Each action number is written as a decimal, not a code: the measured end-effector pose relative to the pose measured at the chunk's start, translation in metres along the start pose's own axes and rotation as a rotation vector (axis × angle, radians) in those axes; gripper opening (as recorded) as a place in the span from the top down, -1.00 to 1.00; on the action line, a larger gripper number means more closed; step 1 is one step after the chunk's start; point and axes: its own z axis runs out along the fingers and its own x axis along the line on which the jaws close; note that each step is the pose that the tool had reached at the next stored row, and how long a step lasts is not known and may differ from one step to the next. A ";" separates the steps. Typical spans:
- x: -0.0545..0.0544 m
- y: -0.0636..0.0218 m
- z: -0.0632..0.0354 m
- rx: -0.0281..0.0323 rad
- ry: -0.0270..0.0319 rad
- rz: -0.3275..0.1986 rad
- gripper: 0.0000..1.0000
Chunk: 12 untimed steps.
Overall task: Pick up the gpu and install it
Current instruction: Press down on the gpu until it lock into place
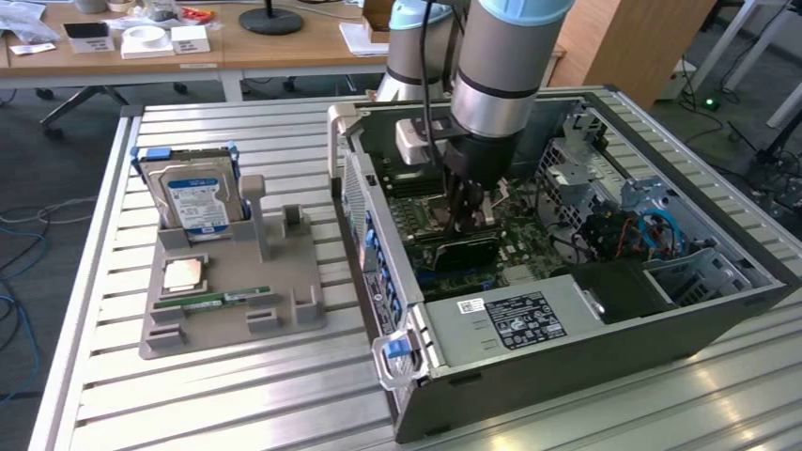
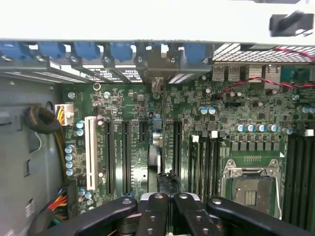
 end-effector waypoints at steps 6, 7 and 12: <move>-0.001 -0.0009 -0.0190 0.0000 0.0001 0.000 0.79; -0.001 -0.0012 -0.0227 0.0000 0.0000 0.000 0.79; -0.001 -0.0025 -0.0409 0.0000 0.0000 0.000 0.79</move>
